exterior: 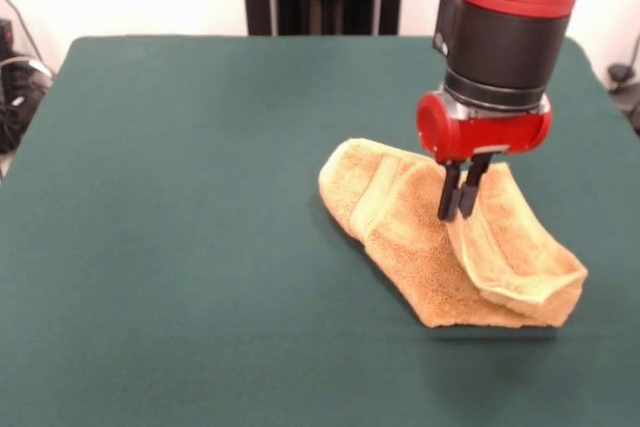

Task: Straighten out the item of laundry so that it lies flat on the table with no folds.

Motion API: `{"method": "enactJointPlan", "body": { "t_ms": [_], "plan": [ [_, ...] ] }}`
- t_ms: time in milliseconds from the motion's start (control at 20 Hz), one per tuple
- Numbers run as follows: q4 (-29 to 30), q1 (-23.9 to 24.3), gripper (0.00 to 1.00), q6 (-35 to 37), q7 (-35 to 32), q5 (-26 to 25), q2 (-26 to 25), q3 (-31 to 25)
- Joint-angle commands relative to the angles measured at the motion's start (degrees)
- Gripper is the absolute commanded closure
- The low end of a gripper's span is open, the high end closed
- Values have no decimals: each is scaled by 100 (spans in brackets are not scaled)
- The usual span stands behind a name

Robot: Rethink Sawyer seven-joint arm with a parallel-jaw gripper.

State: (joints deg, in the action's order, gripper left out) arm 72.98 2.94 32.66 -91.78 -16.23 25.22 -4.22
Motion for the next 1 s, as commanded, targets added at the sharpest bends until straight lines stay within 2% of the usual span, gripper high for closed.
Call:
{"method": "enactJointPlan", "body": {
  "t_ms": [50,1000],
  "plan": [
    [-249,24,100,785,682,-80,-399,-866],
    [-919,308,100,1347,1505,-448,-607,-1247]
  ]
}}
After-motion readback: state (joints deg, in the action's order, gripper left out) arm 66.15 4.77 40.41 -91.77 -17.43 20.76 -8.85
